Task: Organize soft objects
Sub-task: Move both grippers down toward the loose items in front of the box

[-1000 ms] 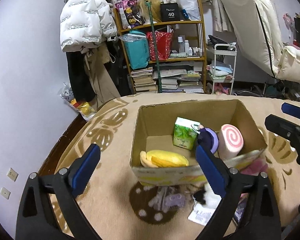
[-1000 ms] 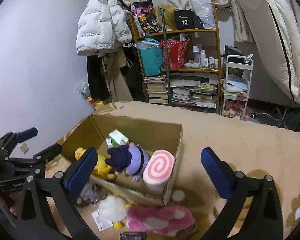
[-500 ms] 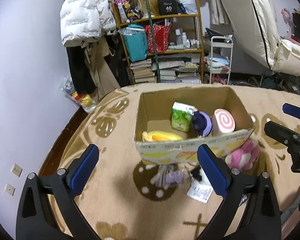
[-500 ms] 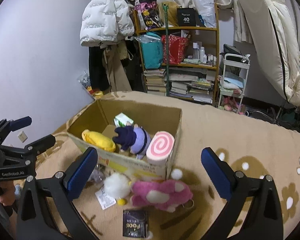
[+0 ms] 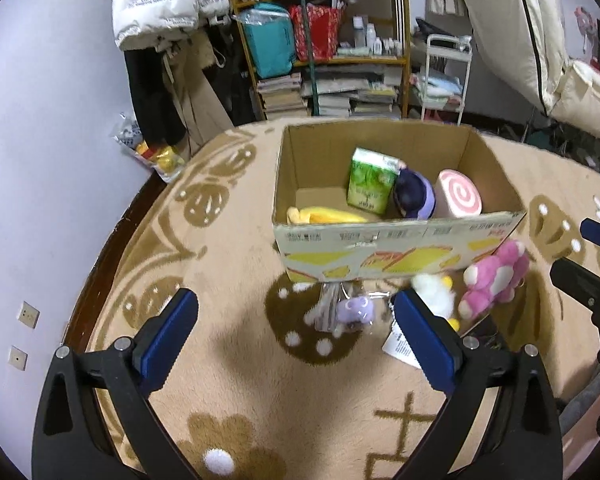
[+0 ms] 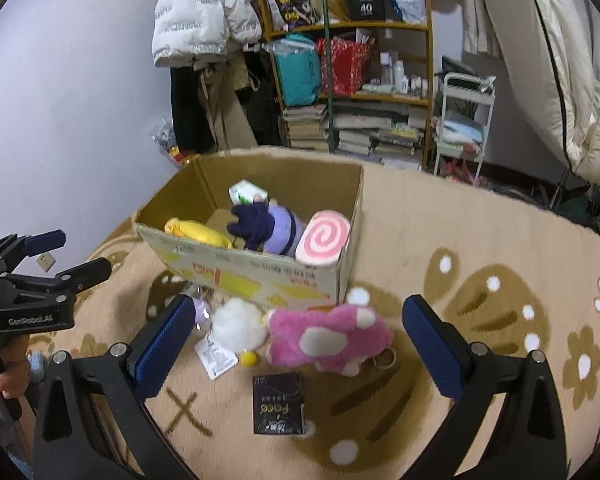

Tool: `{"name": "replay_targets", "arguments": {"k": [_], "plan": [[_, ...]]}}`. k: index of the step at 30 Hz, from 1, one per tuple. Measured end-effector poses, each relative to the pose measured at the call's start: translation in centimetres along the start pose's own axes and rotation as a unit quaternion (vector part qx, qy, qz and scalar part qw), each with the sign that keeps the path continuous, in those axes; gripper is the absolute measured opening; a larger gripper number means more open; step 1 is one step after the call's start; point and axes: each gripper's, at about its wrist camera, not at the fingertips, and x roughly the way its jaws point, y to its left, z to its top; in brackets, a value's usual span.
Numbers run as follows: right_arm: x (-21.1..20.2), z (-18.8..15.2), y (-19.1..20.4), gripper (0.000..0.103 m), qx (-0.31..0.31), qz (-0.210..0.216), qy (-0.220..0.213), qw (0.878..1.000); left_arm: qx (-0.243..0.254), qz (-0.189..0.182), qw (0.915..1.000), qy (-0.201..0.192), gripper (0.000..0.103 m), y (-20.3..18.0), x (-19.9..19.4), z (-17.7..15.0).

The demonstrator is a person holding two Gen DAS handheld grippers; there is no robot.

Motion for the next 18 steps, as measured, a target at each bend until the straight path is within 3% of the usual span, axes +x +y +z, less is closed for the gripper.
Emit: {"name": "replay_targets", "arguments": {"k": [9,18], "plan": [[3.3,-1.4,-0.1,0.103,0.013,0.004,0.061,0.998,0.016,-0.018,0.9978,0.062,0.098,-0.9,3.8,-0.3],[6.0,-2.3,-0.7,0.103,0.034,-0.009,0.108,0.994,0.03,-0.028,0.9955,0.086,0.098,-1.7,7.5,-0.4]]}}
